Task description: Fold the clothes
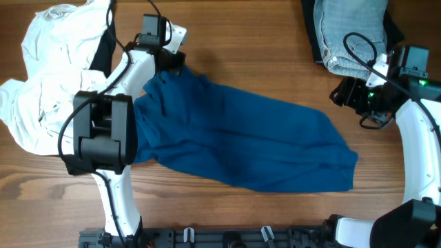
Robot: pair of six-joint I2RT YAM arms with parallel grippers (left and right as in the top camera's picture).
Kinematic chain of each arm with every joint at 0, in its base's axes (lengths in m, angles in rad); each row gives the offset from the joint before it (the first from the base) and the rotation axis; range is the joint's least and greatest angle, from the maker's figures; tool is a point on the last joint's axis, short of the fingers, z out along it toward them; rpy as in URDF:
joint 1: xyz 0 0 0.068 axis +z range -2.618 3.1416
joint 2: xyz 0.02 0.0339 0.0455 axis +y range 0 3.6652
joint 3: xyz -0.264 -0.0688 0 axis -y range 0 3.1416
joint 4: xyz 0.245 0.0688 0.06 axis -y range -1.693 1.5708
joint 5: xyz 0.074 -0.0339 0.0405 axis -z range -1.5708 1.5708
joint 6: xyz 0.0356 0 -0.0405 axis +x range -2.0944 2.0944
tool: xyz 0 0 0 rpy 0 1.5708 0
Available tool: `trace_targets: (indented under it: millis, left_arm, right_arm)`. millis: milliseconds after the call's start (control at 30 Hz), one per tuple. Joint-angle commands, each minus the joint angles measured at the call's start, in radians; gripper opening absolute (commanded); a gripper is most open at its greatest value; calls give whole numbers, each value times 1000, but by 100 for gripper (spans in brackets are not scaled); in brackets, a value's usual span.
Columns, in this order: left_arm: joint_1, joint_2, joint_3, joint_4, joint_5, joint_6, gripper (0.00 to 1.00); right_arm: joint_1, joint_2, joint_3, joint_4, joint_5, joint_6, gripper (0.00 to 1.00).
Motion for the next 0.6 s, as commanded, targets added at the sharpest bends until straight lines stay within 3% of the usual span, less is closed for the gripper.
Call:
trace_targets:
  millis: [0,233,333,400,467,567]
  left_arm:
    - [4,6,7,65,9,-58,4]
    - [25,6,44,77,-40,-92,4]
    - [37,6,67,21,-24,-50,6]
    - [38,6,67,-16,-12,-7,25]
    - [36,6,67,-45,-6,18,53]
    - [37,10,67,-48,30,30,77]
  right_arm:
    - [35,10,13,18,-27,-18,80]
    - [89,41,10,34,-27,-17,79]
    - [96,74,10,28,-26,-17,82]
    - [97,85,10,29,-26,-17,85]
    - [97,90,10,32,-26,-17,87]
    - [97,90,10,39,-26,-18,87]
